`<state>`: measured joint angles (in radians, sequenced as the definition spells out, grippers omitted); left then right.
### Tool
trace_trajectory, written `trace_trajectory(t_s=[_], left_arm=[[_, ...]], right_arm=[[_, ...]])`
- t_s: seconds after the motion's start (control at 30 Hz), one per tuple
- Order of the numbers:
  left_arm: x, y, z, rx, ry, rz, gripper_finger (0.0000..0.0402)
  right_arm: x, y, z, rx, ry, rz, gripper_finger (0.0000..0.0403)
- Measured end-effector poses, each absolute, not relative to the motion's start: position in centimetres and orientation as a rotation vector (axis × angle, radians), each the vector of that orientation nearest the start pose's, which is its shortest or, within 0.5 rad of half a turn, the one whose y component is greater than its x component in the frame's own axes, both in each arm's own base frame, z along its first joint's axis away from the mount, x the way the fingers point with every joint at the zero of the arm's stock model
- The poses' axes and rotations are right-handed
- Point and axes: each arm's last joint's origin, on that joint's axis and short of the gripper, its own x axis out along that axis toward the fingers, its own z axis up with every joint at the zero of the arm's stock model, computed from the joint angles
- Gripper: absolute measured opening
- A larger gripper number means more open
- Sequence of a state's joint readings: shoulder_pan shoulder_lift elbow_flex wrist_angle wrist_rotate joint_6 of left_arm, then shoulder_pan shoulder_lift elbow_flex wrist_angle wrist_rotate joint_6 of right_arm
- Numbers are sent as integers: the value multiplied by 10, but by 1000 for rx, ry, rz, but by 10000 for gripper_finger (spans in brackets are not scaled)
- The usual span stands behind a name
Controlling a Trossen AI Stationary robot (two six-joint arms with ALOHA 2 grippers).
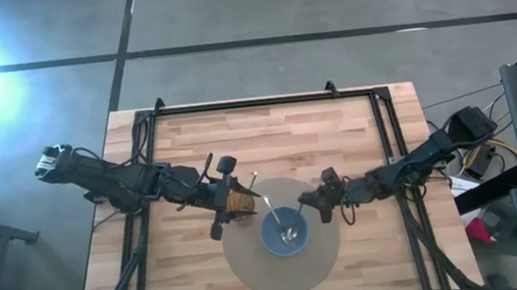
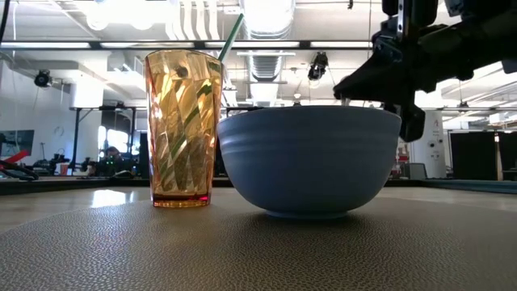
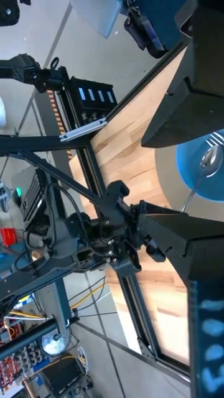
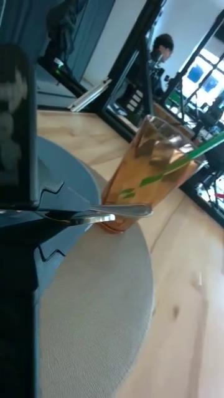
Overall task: Pick & Place Utensil
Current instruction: Put the spoon into the bowl on the place mat
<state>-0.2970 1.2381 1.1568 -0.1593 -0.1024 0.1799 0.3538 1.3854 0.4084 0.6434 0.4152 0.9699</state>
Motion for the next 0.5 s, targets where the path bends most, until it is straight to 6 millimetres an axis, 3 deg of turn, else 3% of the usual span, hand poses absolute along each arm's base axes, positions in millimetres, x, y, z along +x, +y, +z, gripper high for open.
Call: trace_trajectory(t_s=[0.5], left_arm=[[265,-78,370,225,218,-215,179]], right_arm=[[246,79,151,804,301,-219,8]])
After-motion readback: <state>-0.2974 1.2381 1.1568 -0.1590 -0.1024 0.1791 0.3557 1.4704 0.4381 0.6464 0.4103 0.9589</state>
